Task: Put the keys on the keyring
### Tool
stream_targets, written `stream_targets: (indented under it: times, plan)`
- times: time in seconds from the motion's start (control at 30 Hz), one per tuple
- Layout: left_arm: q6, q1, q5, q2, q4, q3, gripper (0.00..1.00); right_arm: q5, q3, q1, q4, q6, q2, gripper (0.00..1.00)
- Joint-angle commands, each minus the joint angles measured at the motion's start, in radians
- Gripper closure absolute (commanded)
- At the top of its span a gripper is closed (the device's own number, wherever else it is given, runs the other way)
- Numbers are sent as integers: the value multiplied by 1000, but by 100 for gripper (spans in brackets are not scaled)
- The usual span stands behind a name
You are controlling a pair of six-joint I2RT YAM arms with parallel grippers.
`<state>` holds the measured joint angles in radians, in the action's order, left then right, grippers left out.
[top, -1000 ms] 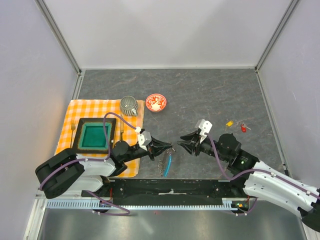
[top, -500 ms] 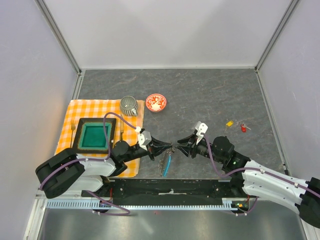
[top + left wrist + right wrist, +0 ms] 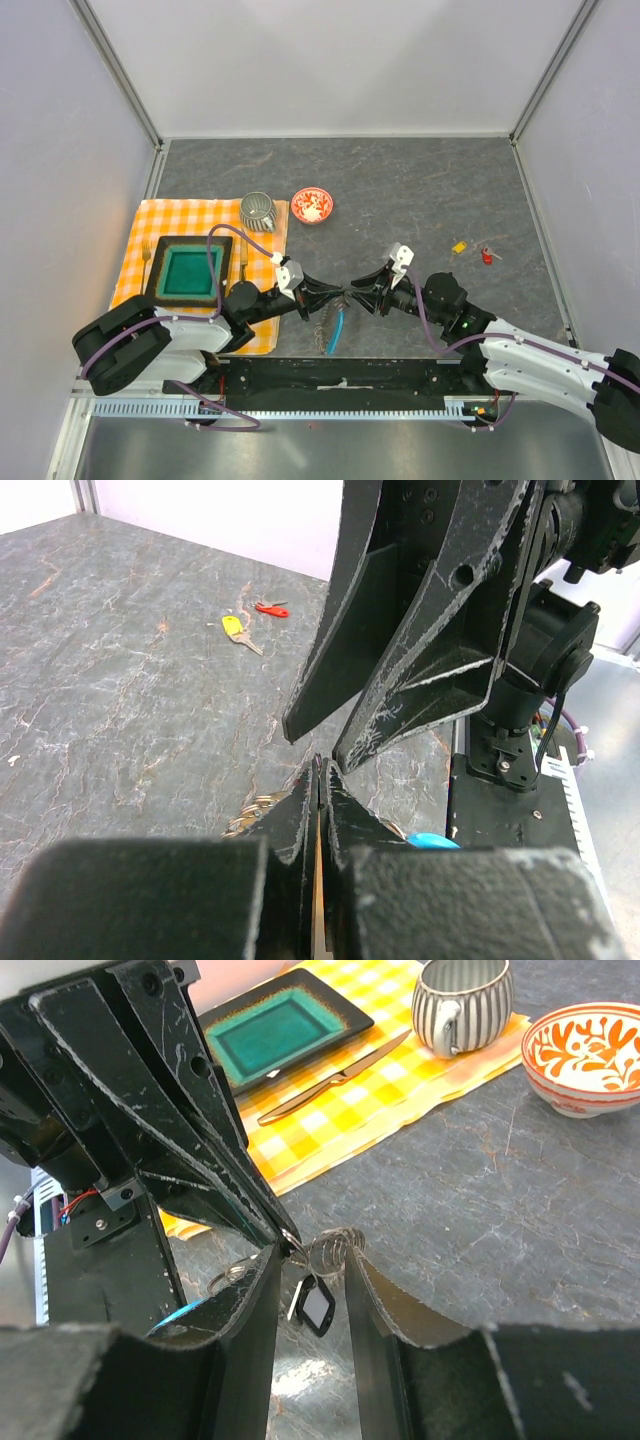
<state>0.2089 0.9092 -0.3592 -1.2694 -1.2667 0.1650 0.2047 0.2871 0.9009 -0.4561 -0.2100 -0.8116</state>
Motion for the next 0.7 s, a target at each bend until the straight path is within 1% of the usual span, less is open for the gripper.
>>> stream_targets:
  times: [0.0, 0.23, 0.67]
  plan:
    - [23, -3, 34, 11, -296, -1, 98, 2, -20, -2, -44, -17, 0, 61]
    - [24, -3, 37, 24, -289, -2, 98, -13, -39, -7, -61, -25, 6, 61]
    - [37, -3, 6, 31, -283, 10, 98, -22, -51, -8, -188, -52, -47, 61]
